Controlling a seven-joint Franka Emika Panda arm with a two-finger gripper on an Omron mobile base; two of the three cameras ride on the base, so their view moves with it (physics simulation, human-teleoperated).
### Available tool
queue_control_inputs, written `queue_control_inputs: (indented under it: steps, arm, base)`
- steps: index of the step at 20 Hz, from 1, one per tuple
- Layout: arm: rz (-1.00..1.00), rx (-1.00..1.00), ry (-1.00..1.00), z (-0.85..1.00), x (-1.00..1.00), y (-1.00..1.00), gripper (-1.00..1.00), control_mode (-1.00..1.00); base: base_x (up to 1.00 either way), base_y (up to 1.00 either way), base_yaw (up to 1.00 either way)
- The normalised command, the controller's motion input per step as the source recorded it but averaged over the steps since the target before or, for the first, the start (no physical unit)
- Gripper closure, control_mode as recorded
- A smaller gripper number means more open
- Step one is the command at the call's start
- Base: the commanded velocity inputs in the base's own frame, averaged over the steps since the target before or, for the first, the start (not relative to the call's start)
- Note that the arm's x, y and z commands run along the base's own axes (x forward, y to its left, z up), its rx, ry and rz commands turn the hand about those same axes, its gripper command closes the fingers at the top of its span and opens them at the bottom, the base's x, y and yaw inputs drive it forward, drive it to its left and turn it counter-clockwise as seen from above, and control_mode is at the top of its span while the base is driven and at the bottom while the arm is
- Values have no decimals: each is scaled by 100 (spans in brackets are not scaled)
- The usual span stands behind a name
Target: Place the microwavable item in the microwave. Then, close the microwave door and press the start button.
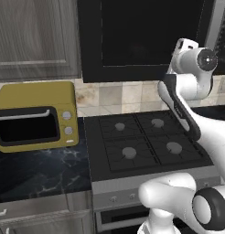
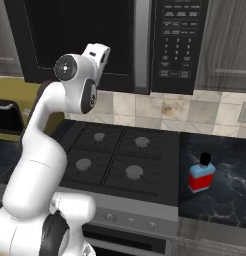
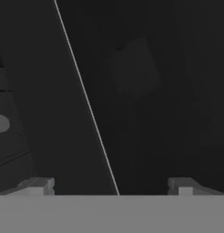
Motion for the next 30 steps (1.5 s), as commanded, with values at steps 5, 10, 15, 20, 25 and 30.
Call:
queue_control_inputs:
  steps: [5, 10, 15, 20, 25, 30]
  arm:
    - [12, 0, 0, -1, 64, -6, -100, -100]
    - [9, 0, 0, 0, 13, 0, -100, -100]
    - [6, 0, 2, -12, 2, 0, -100, -100]
    - [4, 0, -1, -2, -69, -14, -100, -100]
    - [0, 8, -1, 0, -100, -76, -100, -100]
    - [0, 11, 0, 0, -91, -100, -100, -100]
  base:
    - [0, 0, 0]
    - [0, 0, 0]
    - [0, 0, 0]
    - [0, 0, 0]
    - [0, 0, 0]
    - [0, 0, 0]
